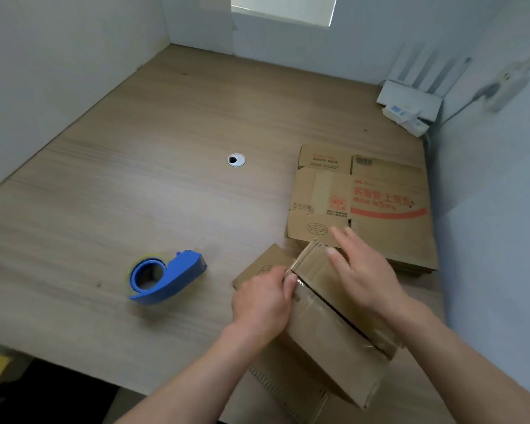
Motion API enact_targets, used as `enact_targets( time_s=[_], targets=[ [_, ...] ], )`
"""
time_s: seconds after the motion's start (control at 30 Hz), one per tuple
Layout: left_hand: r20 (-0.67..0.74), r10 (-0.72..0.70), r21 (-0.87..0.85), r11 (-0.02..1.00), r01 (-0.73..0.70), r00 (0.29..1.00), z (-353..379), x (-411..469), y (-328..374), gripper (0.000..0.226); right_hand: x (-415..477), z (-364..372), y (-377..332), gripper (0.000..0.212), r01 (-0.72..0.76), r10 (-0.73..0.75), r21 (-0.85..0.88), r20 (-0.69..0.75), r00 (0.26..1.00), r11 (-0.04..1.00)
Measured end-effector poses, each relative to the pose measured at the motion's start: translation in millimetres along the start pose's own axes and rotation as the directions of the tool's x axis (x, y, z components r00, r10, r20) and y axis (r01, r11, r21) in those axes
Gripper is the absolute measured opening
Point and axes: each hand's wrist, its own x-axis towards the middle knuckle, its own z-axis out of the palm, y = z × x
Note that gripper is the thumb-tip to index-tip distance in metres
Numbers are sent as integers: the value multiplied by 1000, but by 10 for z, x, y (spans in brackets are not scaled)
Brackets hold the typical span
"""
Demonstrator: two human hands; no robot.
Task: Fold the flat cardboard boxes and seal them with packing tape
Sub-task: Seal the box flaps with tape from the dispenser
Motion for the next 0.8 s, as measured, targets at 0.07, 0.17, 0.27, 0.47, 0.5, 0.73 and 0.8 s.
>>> enact_targets(
  time_s=[0.07,0.17,0.27,0.47,0.5,0.73,0.8],
  targets=[
    [-2,-19,36,999,19,1000,22,39,-9,40,-363,77,182,69,-84,82,-83,-25,996,993],
    [27,-15,91,996,12,1000,38,123,11,49,-832,284,296,78,-202,196,-209,-46,979,957],
    [105,-35,200,980,13,994,40,191,117,73,-888,375,288,78,-219,190,-210,-152,970,953],
    [130,-2,305,952,-39,991,-1,322,215,79,-950,372,403,73,-220,204,-56,-214,955,974],
    [145,2,296,954,-46,989,-16,336,200,77,-994,382,405,73,-240,234,2,-225,946,971],
    [132,114,385,910,-157,985,-190,607,275,73,-1402,509,261,91,-282,293,101,-112,950,954],
    [59,116,276,953,-127,992,-215,521,277,74,-1434,548,159,91,-337,356,182,-82,931,924]
  ],
)
